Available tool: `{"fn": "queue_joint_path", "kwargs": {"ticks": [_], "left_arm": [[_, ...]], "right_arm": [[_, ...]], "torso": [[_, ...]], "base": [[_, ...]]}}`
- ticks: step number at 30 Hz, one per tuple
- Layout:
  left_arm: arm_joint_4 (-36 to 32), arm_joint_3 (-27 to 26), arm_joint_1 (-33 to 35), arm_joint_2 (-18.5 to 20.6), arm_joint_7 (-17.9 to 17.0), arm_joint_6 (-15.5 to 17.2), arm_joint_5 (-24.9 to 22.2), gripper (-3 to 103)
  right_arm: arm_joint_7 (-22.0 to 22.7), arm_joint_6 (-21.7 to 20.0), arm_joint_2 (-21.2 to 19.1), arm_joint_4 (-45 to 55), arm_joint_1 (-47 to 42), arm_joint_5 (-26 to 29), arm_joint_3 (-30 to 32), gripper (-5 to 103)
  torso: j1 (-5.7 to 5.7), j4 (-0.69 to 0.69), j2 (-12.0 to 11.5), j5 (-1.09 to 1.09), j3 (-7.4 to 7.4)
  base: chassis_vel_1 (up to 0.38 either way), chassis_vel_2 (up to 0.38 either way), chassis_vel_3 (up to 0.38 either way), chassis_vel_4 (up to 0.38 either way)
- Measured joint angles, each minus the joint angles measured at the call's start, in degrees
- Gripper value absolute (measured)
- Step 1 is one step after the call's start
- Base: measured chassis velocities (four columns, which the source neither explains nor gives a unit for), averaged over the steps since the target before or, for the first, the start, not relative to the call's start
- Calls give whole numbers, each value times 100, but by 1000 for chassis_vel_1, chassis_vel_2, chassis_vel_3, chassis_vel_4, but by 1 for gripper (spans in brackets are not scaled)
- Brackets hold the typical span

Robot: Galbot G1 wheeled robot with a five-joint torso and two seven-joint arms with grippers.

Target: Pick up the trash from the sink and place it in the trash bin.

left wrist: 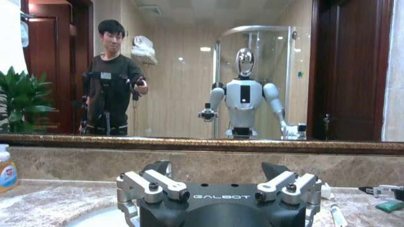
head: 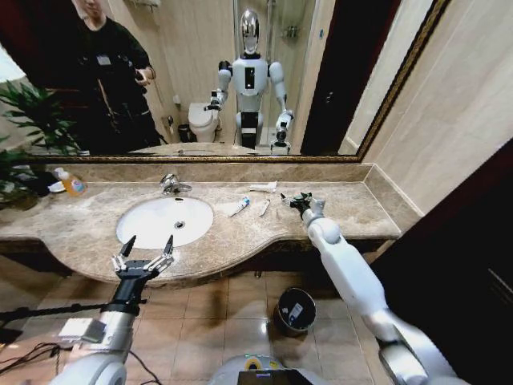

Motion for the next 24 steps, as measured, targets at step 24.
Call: {"fn": "queue_joint_path", "kwargs": {"ticks": [24], "left_arm": [[0,0,0,0,0,0,0,100]], "right_arm": [[1499,-285,531,-1168,685,49,48,100]], "torso": [[-1,-1,1,0,-1]], "base": [[0,0,0,0]]}}
